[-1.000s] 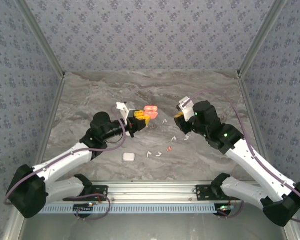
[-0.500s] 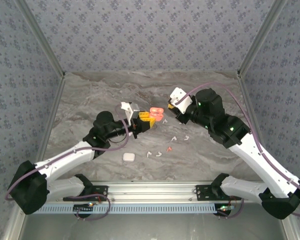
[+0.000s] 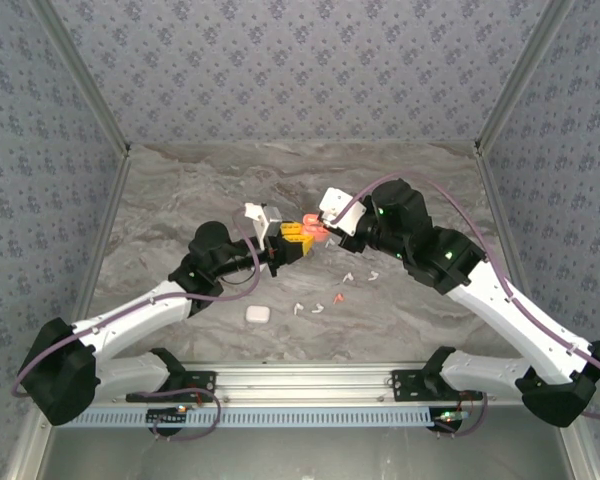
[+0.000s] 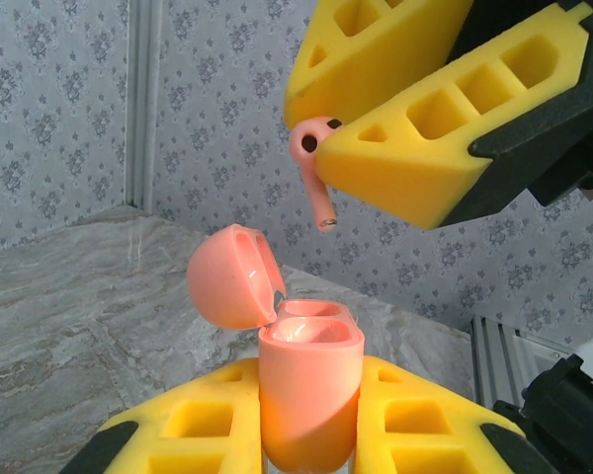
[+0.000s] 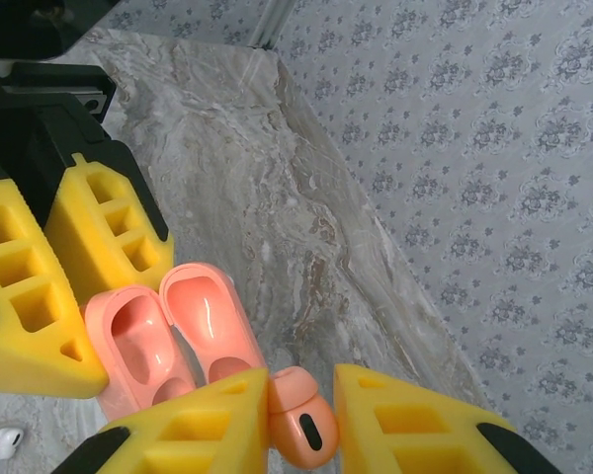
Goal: Insert wireless bluetooth earbuds into charging case
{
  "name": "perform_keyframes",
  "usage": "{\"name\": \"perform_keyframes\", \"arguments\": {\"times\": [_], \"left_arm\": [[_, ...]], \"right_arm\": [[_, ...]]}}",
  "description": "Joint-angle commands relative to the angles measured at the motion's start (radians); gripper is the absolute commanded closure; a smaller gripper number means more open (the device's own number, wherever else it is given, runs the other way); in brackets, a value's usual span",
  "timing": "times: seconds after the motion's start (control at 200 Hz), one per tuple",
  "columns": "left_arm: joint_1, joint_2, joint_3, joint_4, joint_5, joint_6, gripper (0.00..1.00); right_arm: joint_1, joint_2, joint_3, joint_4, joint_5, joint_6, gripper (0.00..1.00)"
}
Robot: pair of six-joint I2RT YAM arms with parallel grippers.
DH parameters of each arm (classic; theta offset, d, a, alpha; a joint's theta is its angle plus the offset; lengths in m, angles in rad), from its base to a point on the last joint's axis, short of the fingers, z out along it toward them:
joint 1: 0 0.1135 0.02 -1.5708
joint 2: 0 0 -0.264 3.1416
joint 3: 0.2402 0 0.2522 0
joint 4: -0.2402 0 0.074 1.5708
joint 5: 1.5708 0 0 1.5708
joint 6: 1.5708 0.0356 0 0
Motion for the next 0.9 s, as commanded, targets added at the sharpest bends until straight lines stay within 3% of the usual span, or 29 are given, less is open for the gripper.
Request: {"name": "perform_keyframes", "arguments": {"times": [0.0, 0.894], "left_arm": [[-0.009, 0.0, 0.036, 0.041, 0.015, 0.002, 1.0], [-0.01, -0.002, 0.036, 0.032, 0.008, 0.006, 1.0]], "right_arm": [[0.01, 0.0, -0.007, -0.019, 0.021, -0.024, 0.75], [0.024, 0.006, -0.066, -0.026, 0.019, -0.007, 0.75]]}}
